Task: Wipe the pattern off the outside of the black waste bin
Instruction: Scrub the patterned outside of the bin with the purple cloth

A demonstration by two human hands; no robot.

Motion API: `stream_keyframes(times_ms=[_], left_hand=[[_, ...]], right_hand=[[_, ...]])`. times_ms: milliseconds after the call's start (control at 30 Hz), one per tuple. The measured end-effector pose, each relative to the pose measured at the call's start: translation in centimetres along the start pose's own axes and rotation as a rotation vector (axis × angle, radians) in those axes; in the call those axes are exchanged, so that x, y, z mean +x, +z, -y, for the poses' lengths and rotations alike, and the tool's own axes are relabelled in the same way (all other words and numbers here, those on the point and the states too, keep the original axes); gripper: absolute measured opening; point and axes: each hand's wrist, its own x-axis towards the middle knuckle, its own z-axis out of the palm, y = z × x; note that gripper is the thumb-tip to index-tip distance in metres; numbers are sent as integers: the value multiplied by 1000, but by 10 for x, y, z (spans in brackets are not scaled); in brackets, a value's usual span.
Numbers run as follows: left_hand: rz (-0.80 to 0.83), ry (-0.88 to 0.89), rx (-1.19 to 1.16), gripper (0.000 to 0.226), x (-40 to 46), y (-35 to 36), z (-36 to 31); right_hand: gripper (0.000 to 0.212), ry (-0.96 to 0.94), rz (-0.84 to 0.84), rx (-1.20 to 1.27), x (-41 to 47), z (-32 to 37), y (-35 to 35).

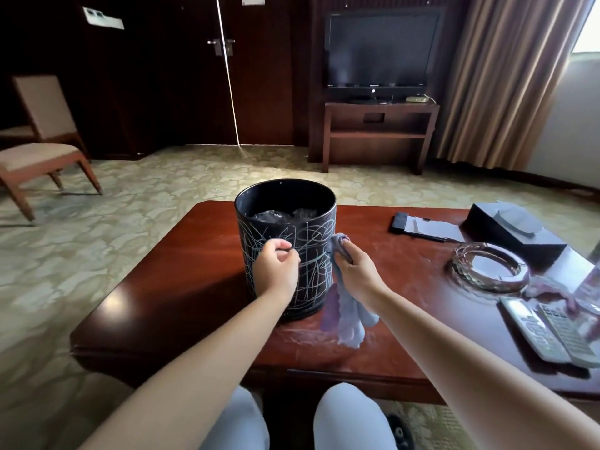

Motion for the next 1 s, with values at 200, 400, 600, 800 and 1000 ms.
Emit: stream_keyframes(times_ms=[200,400,600,800,1000], left_hand=[[-125,428,216,7,18,-14,-19],[-129,835,427,24,47,-15,-18],[-47,757,400,23,60,-9,-15],[-35,667,334,29,57,-5,-14],[-34,772,313,28,56,-7,-15]], right_hand=[[24,-406,-53,-377,-1,3,5],[31,-489,-28,-659,4,6,16],[64,-350,34,-731,8,-4,28],[59,-265,29,-726,6,-10,42],[9,-305,-315,-210,1,1,38]])
